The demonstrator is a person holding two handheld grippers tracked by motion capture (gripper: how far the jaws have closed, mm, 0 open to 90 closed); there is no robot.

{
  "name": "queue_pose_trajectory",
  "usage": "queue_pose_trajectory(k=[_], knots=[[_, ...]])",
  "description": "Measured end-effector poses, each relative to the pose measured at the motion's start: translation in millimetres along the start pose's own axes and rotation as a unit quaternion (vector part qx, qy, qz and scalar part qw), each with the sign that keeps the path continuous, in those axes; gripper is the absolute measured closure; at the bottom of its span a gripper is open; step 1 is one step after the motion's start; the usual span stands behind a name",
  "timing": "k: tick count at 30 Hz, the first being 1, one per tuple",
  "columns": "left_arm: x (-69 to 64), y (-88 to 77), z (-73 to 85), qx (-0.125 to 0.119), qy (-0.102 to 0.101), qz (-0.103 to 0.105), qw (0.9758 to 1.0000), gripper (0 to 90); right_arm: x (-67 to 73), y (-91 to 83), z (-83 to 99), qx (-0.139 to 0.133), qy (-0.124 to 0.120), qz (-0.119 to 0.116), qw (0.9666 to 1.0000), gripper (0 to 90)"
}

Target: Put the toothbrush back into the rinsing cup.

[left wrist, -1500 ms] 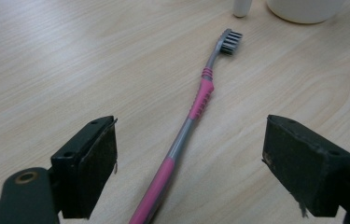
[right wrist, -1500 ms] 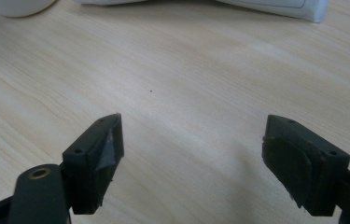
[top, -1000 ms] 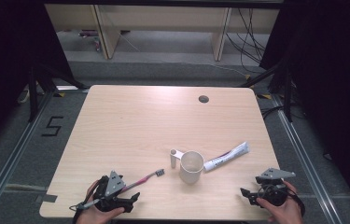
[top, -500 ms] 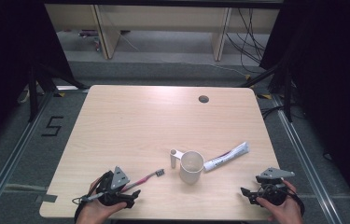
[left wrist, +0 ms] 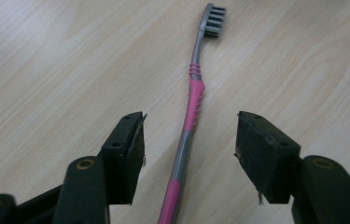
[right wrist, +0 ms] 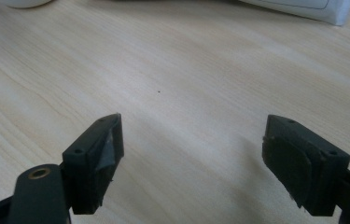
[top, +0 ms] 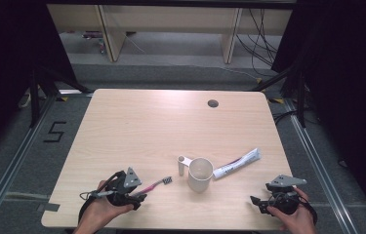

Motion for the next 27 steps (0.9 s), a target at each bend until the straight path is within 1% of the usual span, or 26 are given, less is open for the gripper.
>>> queue_pose_trajectory(k=[1, 2, 3, 4, 5, 6, 7, 8, 9, 10, 11, 12, 13, 14, 15, 18, 19, 21, 22, 23, 24, 25, 26, 27], knots=[[2.2, 1.2, -1.5, 0.003, 0.016, -0.003, 0.9999, 46.6, 0.0, -0.1, 0.0, 0.002, -0.003, 0.000, 1.0000, 21.6], [2.8, 3.0, -2.1, 0.010, 0.021, -0.001, 0.9997, 47.6, -0.3, -0.1, 0.7, 0.003, -0.008, 0.004, 1.0000, 21.6], [2.0, 4.7, -1.9, 0.021, 0.017, 0.005, 0.9996, 47.6, -0.3, -0.1, 0.7, 0.003, -0.008, 0.004, 1.0000, 21.6], [2.2, 6.4, -2.3, 0.027, 0.017, 0.007, 0.9995, 50.5, 0.7, 0.2, 0.2, 0.002, -0.007, 0.005, 1.0000, 21.6], [3.1, 8.0, -2.8, 0.033, 0.021, 0.009, 0.9992, 50.5, 0.7, 0.2, 0.2, 0.002, -0.007, 0.005, 1.0000, 21.6], [3.3, 9.5, -3.3, 0.037, 0.021, 0.009, 0.9991, 51.5, 1.4, 0.2, -0.4, 0.002, -0.007, 0.003, 1.0000, 21.6], [3.3, 10.1, -3.6, 0.042, 0.023, 0.013, 0.9988, 52.7, 2.9, 0.3, -0.7, -0.003, -0.006, 0.003, 1.0000, 21.7], [4.7, 9.6, -4.6, 0.051, 0.036, 0.017, 0.9979, 54.6, 2.6, 1.0, -1.4, -0.008, -0.015, 0.003, 0.9999, 21.8], [5.0, 10.1, -5.0, 0.057, 0.040, 0.020, 0.9974, 57.0, 3.5, -0.2, -1.6, -0.001, -0.021, 0.000, 0.9998, 21.9], [5.1, 10.1, -5.1, 0.061, 0.042, 0.022, 0.9970, 57.0, 3.5, -0.2, -1.6, -0.001, -0.021, 0.000, 0.9998, 21.9], [5.3, 10.4, -5.2, 0.065, 0.042, 0.022, 0.9967, 58.9, 5.0, -0.7, -0.8, 0.004, -0.016, 0.001, 0.9999, 21.9], [5.8, 10.9, -5.6, 0.069, 0.045, 0.025, 0.9963, 60.0, 5.5, 0.0, -1.3, 0.001, -0.016, -0.002, 0.9999, 21.9], [5.6, 11.7, -6.1, 0.071, 0.043, 0.027, 0.9962, 60.0, 5.5, 0.0, -1.3, 0.001, -0.016, -0.002, 0.9999, 21.9], [6.6, 12.2, -6.9, 0.076, 0.049, 0.028, 0.9955, 60.7, 5.6, -0.3, -1.4, 0.001, -0.016, -0.001, 0.9999, 22.0], [6.6, 13.0, -7.7, 0.079, 0.048, 0.029, 0.9953, 61.3, 5.8, -0.5, -1.4, 0.003, -0.016, -0.003, 0.9999, 22.0], [6.9, 15.7, -10.1, 0.087, 0.056, 0.032, 0.9941, 65.1, 5.6, -0.2, -1.1, 0.005, -0.017, -0.003, 0.9998, 22.0], [6.7, 16.9, -10.6, 0.094, 0.059, 0.033, 0.9933, 66.0, 8.8, -0.6, -0.4, 0.010, 0.001, -0.006, 0.9999, 22.0], [5.0, 19.4, -11.3, 0.105, 0.063, 0.040, 0.9917, 67.9, 8.9, -0.3, -0.6, 0.008, -0.001, -0.006, 0.9999, 22.1], [3.3, 20.6, -11.2, 0.109, 0.059, 0.042, 0.9914, 67.9, 8.9, -0.3, -0.6, 0.008, -0.001, -0.006, 0.9999, 22.1], [2.7, 21.6, -11.5, 0.115, 0.061, 0.045, 0.9905, 69.2, 6.3, 0.2, -1.5, 0.004, -0.018, -0.005, 0.9998, 22.1], [3.2, 22.7, -12.1, 0.117, 0.066, 0.044, 0.9899, 70.1, 4.6, 2.1, -2.1, -0.006, -0.034, -0.004, 0.9994, 22.1], [3.8, 23.3, -12.7, 0.122, 0.069, 0.043, 0.9892, 71.2, 7.6, 1.5, -0.8, 0.001, -0.017, -0.003, 0.9998, 22.2], [3.8, 24.1, -13.1, 0.124, 0.069, 0.044, 0.9889, 72.4, 5.5, 1.9, -1.7, -0.001, -0.032, -0.004, 0.9995, 22.2], [4.2, 24.4, -13.3, 0.130, 0.074, 0.048, 0.9875, 75.1, 6.3, 1.3, -1.5, 0.002, -0.030, -0.005, 0.9995, 22.2]])
Point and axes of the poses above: each handheld gripper's, and its own axes: y roughly forward along the jaws, z roughly out of its underside, x roughly to its left, the point moved 5 cm from there along y, roughly forward along the jaws, and after that the axes turned 3 degrees about y, right-handed, at the moved point
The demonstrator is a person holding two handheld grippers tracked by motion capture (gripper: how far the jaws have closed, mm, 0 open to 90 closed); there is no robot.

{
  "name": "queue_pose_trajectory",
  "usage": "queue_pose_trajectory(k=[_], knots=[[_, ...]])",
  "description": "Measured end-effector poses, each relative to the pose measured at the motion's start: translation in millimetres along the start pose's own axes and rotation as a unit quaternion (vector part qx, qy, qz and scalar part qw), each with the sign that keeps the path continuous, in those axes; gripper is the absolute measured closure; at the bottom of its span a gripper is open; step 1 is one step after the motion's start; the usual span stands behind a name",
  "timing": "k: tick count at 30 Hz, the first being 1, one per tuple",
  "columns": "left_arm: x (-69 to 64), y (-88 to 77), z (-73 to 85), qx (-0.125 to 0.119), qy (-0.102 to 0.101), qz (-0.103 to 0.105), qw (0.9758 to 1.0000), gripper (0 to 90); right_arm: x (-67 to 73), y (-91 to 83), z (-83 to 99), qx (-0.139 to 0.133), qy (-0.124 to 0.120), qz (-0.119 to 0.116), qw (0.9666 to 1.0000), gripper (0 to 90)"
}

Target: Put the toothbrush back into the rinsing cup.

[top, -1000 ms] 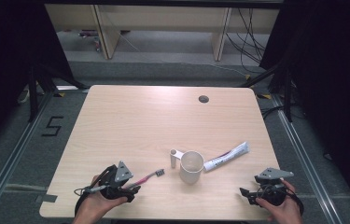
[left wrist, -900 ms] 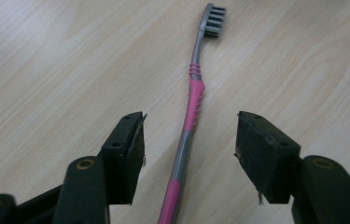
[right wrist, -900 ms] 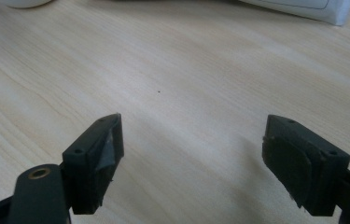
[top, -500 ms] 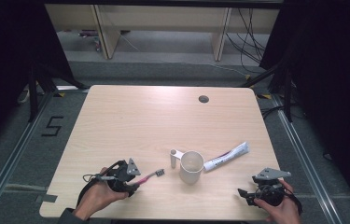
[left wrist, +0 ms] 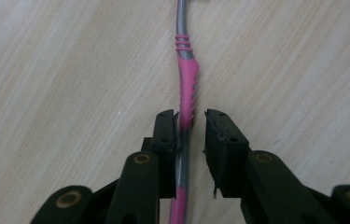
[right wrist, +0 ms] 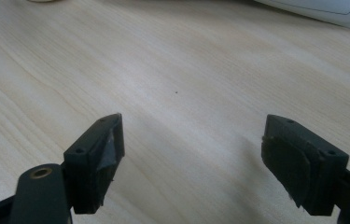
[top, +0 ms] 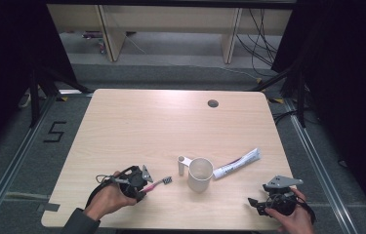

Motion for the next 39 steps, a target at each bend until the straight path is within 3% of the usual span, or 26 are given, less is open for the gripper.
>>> queue_pose_trajectory(k=[6, 11, 12, 14, 15, 16, 17, 24, 26, 28, 30, 32, 35, 38, 39], knots=[[0.3, 3.4, -3.4, 0.024, -0.006, 0.014, 0.9996, 77.7, 0.2, 0.5, 0.1, 0.002, -0.005, -0.001, 1.0000, 22.3], [2.3, 6.9, -7.2, 0.042, -0.011, 0.025, 0.9987, 81.4, 4.9, 4.3, 0.2, -0.013, 0.012, -0.003, 0.9998, 22.4], [2.6, 6.8, -7.7, 0.050, -0.007, 0.025, 0.9984, 81.4, 4.9, 4.3, 0.2, -0.013, 0.012, -0.003, 0.9998, 22.4], [2.0, 7.0, -9.3, 0.059, -0.005, 0.028, 0.9978, 81.9, 2.5, 4.6, -0.6, -0.012, -0.011, -0.006, 0.9999, 22.4], [1.9, 7.2, -10.1, 0.063, -0.003, 0.028, 0.9976, 81.9, 2.5, 4.6, -0.6, -0.012, -0.011, -0.006, 0.9999, 22.4], [2.0, 7.7, -10.7, 0.065, -0.001, 0.026, 0.9975, 82.0, 4.5, 2.5, 0.9, 0.006, -0.001, -0.006, 1.0000, 22.4], [1.8, 7.8, -11.6, 0.069, -0.002, 0.027, 0.9973, 82.2, 3.3, 2.0, 0.6, 0.009, -0.011, -0.007, 0.9999, 22.4], [0.7, 8.8, -16.1, 0.095, 0.008, 0.025, 0.9951, 82.7, 4.8, 3.3, 0.7, 0.004, -0.006, -0.009, 0.9999, 22.4], [1.2, 9.3, -16.8, 0.098, 0.008, 0.026, 0.9948, 82.8, 5.7, 1.9, 1.4, 0.015, -0.002, -0.010, 0.9998, 22.3], [0.7, 9.5, -17.3, 0.104, 0.007, 0.027, 0.9942, 83.0, 5.7, 6.6, 0.2, -0.010, -0.003, -0.009, 0.9999, 22.4], [1.0, 9.5, -18.0, 0.114, 0.014, 0.027, 0.9930, 82.9, 5.6, 5.8, 0.4, -0.006, -0.004, -0.009, 0.9999, 22.4], [0.6, 10.5, -19.0, 0.117, 0.019, 0.025, 0.9926, 83.0, 6.0, 2.4, 1.5, 0.017, -0.002, -0.012, 0.9998, 22.4], [0.8, 10.0, -20.3, 0.124, 0.028, 0.025, 0.9915, 83.1, 4.8, 4.2, 0.7, 0.004, -0.009, -0.011, 0.9999, 22.4], [1.2, 9.9, -21.0, 0.127, 0.035, 0.028, 0.9909, 83.2, 5.3, 2.8, 1.5, 0.015, -0.005, -0.011, 0.9998, 22.4], [0.9, 10.0, -21.2, 0.125, 0.035, 0.028, 0.9911, 83.2, 3.3, 4.9, 0.3, 0.002, -0.015, -0.010, 0.9998, 22.3]])
Point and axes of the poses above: each handheld gripper's, and its own axes: y roughly forward along the jaws, z roughly out of its underside, x roughly to its left, the point moved 5 cm from there along y, roughly forward along the jaws, and after that the axes turned 3 degrees about y, right-handed, at the moved point
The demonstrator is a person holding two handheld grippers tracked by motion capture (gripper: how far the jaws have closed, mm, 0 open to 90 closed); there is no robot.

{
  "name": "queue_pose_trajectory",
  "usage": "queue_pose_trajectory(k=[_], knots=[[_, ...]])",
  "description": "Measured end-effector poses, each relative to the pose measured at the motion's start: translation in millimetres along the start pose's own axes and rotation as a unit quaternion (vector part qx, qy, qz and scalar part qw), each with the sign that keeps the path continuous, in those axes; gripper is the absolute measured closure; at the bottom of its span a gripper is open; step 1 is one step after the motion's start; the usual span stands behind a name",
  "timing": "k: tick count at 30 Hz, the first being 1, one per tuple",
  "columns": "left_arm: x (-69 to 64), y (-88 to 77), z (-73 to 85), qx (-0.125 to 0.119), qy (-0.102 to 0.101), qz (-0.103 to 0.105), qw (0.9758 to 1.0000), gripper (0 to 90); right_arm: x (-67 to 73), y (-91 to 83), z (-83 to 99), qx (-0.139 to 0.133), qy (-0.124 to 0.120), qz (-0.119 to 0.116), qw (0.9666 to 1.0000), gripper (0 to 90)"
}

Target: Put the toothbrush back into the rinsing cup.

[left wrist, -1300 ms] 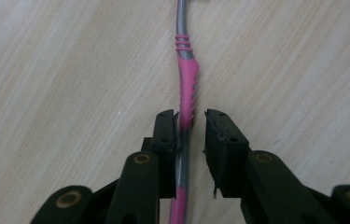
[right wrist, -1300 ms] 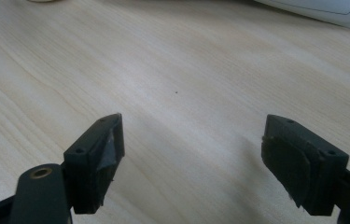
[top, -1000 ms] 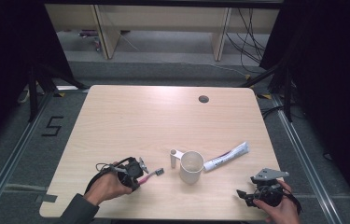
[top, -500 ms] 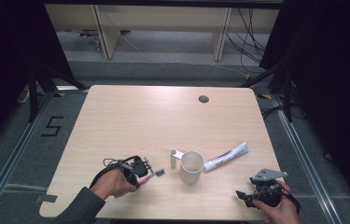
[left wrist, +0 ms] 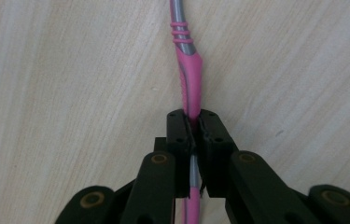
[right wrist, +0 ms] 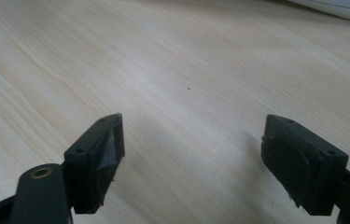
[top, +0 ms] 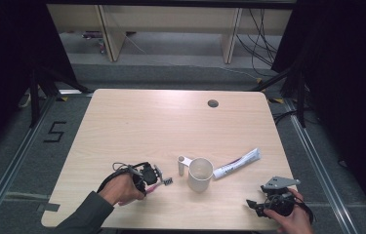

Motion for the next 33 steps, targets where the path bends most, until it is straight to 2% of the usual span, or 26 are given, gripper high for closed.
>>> queue_pose_trajectory(k=[2, 3, 6, 7, 9, 12, 13, 15, 17, 20, 21, 22, 24, 25, 26, 27, 29, 30, 31, 32, 33], knots=[[-0.1, -0.9, -0.4, -0.007, 0.001, -0.001, 1.0000, 83.3, 3.3, -0.5, 0.9, 0.002, 0.022, 0.001, 0.9998, 22.3], [0.5, -2.3, -0.1, -0.010, 0.004, 0.001, 0.9999, 83.3, 3.6, -0.9, 1.0, 0.002, 0.024, 0.001, 0.9997, 22.3], [5.0, -8.4, 0.8, -0.034, -0.005, -0.009, 0.9994, 83.3, 2.4, -1.5, 0.8, 0.006, 0.020, 0.000, 0.9998, 22.4], [6.4, -10.8, 2.0, -0.038, -0.006, -0.010, 0.9992, 83.3, -0.5, -2.0, 0.5, 0.007, 0.004, 0.002, 1.0000, 22.4], [8.9, -15.2, 4.5, -0.053, -0.014, -0.007, 0.9984, 83.3, -0.5, -2.5, 0.4, 0.008, 0.005, 0.002, 1.0000, 22.4], [15.0, -23.4, 7.5, -0.089, -0.026, -0.019, 0.9955, 83.3, -0.4, -0.4, 0.2, -0.005, 0.010, 0.003, 0.9999, 22.4], [16.3, -26.1, 8.0, -0.106, -0.032, -0.021, 0.9937, 83.3, -0.4, -0.4, 0.2, -0.005, 0.010, 0.003, 0.9999, 22.4], [21.5, -31.7, 9.4, -0.132, -0.032, -0.040, 0.9899, 83.3, -1.2, -0.3, -0.3, -0.007, 0.006, 0.004, 0.9999, 22.3], [25.4, -35.6, 9.8, -0.168, -0.045, -0.051, 0.9835, 83.3, -1.4, -0.2, 0.1, -0.005, 0.007, 0.005, 1.0000, 22.4], [29.7, -41.4, 10.0, -0.208, -0.059, -0.065, 0.9742, 83.3, -1.4, -0.5, -0.4, -0.008, 0.008, 0.006, 0.9999, 22.4], [29.3, -40.8, 8.0, -0.239, -0.076, -0.065, 0.9660, 83.3, -1.7, 0.8, -0.7, -0.015, 0.008, 0.006, 0.9998, 22.4], [30.2, -40.7, 7.5, -0.251, -0.082, -0.064, 0.9623, 83.3, 0.5, 1.0, 0.1, -0.012, 0.021, 0.006, 0.9997, 22.4], [30.1, -39.6, 6.5, -0.263, -0.086, -0.065, 0.9587, 83.3, -1.7, 1.7, -0.6, -0.018, 0.006, 0.007, 0.9998, 22.4], [29.9, -39.3, 5.3, -0.276, -0.091, -0.066, 0.9546, 83.3, -1.6, -0.6, -0.3, -0.007, 0.006, 0.006, 0.9999, 22.4], [30.3, -39.2, 3.7, -0.292, -0.095, -0.066, 0.9494, 83.3, -1.6, -0.6, -0.3, -0.007, 0.006, 0.006, 0.9999, 22.4], [30.5, -39.6, 1.4, -0.313, -0.105, -0.074, 0.9410, 83.3, -1.5, -0.1, -0.2, -0.008, 0.007, 0.006, 0.9999, 22.4], [31.6, -42.2, -0.2, -0.337, -0.106, -0.078, 0.9322, 83.3, -1.4, 0.3, 0.1, -0.007, 0.009, 0.006, 0.9999, 22.4], [32.2, -44.3, -0.9, -0.352, -0.106, -0.080, 0.9265, 83.3, -1.7, 0.3, -0.2, -0.009, 0.005, 0.005, 0.9999, 22.4], [32.8, -46.1, -2.2, -0.369, -0.113, -0.080, 0.9189, 83.3, -1.7, -0.4, -0.4, -0.008, 0.006, 0.005, 0.9999, 22.4], [33.1, -47.6, -4.2, -0.389, -0.126, -0.084, 0.9088, 83.3, -1.7, -0.1, -0.4, -0.009, 0.006, 0.005, 0.9999, 22.4], [33.9, -49.1, -5.5, -0.407, -0.130, -0.087, 0.9002, 83.3, -2.1, -1.0, 0.0, -0.002, 0.005, 0.005, 1.0000, 22.4]])
Point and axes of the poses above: each handheld gripper's, and its own axes: y roughly forward along the jaws, z roughly out of its underside, x roughly to its left, the point moved 5 cm from there along y, roughly forward along the jaws, and after that the axes turned 3 degrees about y, right-handed, at the moved point
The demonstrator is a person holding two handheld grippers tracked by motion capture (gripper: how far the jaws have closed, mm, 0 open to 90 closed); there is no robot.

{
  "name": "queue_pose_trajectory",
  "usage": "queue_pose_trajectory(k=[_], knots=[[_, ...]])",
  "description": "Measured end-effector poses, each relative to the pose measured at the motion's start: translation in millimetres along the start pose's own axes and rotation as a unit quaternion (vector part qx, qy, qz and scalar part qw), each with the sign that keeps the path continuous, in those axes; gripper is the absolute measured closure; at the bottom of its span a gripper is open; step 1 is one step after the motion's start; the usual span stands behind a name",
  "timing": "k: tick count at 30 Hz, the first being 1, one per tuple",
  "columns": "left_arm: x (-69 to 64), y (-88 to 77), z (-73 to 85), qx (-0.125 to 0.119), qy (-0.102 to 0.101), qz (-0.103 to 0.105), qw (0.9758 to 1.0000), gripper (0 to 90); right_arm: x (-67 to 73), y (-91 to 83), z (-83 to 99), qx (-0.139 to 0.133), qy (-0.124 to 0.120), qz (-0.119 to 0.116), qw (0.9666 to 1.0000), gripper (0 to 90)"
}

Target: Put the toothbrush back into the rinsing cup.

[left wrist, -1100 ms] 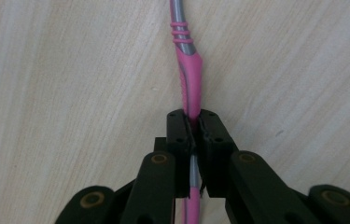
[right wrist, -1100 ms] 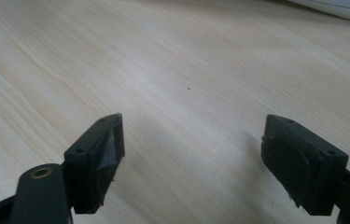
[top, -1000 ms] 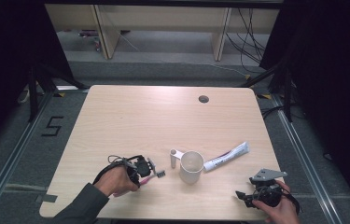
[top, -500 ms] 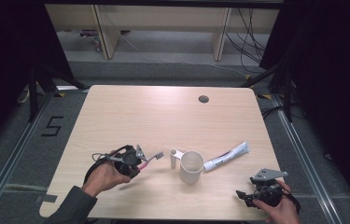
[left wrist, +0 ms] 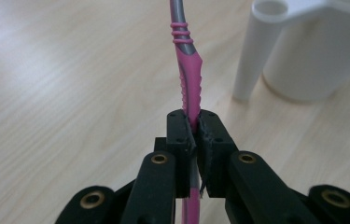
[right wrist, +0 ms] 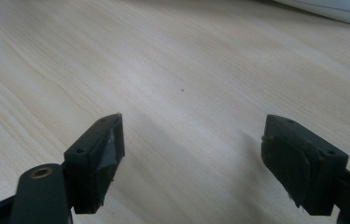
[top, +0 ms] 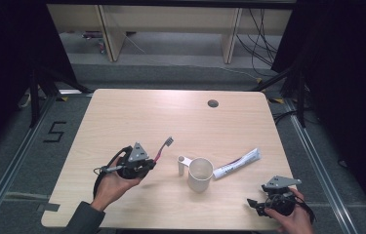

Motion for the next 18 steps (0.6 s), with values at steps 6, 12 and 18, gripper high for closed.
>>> queue_pose_trajectory(k=[6, 12, 18], knots=[[-2.4, -1.5, -9.3, -0.088, -0.043, -0.004, 0.9951, 83.3, 0.0, 0.5, 0.0, -0.001, 0.000, 0.000, 1.0000, 22.4], [-3.2, -5.2, -19.0, -0.157, -0.064, -0.009, 0.9854, 83.3, 0.4, 3.1, -0.5, -0.016, 0.005, 0.001, 0.9999, 22.4], [-6.3, -8.7, -26.8, -0.207, -0.074, -0.006, 0.9754, 83.3, 0.3, 2.3, 0.3, -0.007, 0.009, -0.004, 0.9999, 22.4]])
Point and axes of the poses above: each handheld gripper's, and its own axes: y roughly forward along the jaws, z roughly out of its underside, x roughly to its left, the point moved 5 cm from there along y, roughly forward along the jaws, and after that the axes turned 3 degrees about y, right-handed, at the moved point
